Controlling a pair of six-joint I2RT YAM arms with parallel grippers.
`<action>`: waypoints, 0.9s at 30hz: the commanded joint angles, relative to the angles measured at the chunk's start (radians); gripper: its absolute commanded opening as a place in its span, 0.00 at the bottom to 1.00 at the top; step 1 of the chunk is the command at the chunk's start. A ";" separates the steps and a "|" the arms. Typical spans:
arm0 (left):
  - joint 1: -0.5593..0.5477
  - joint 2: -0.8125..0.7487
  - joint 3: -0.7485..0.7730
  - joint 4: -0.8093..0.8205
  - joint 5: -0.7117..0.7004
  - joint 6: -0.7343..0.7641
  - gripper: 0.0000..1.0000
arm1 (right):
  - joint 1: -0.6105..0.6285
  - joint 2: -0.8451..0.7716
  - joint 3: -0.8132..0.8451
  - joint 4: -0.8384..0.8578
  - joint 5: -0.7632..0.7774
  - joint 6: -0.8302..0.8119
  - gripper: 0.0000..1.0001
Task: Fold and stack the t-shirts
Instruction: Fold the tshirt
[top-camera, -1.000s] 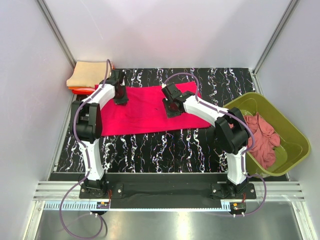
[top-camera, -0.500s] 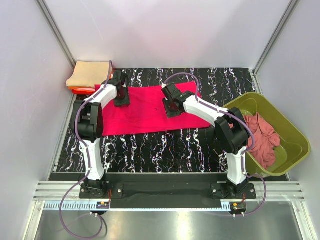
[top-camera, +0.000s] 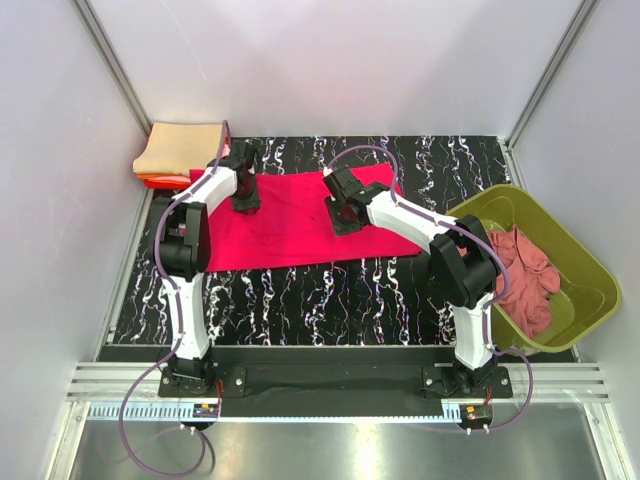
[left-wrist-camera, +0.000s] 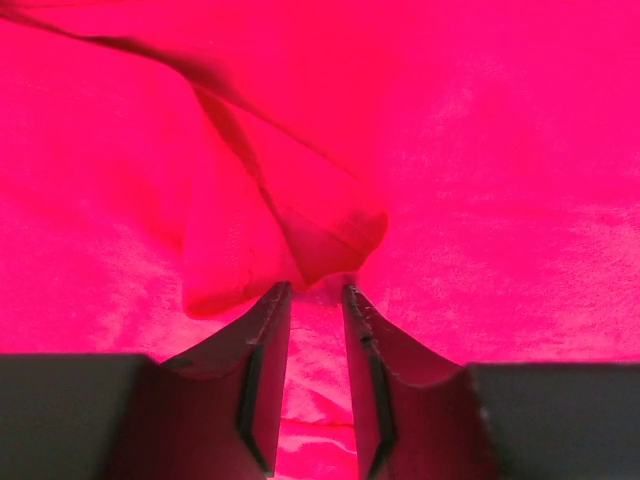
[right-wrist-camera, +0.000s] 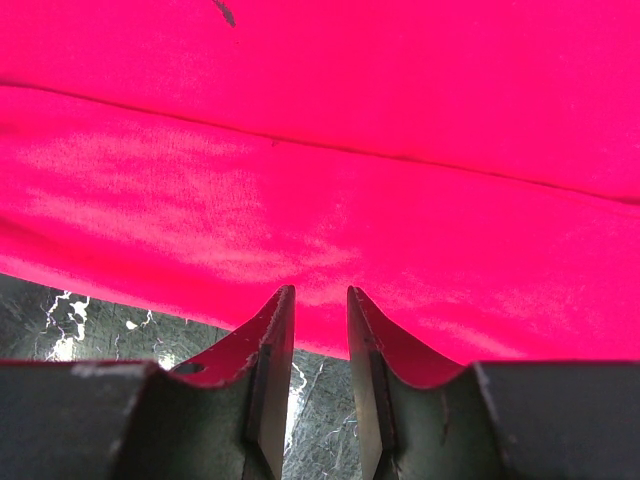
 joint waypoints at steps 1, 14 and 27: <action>-0.007 0.012 0.057 -0.006 0.007 0.014 0.29 | -0.001 -0.037 0.017 0.013 0.001 -0.012 0.35; -0.010 0.066 0.092 -0.046 0.032 0.026 0.27 | -0.001 -0.048 0.012 0.013 0.004 -0.014 0.34; -0.053 0.031 0.150 -0.046 0.021 0.081 0.00 | -0.001 -0.040 0.018 0.014 -0.001 -0.012 0.34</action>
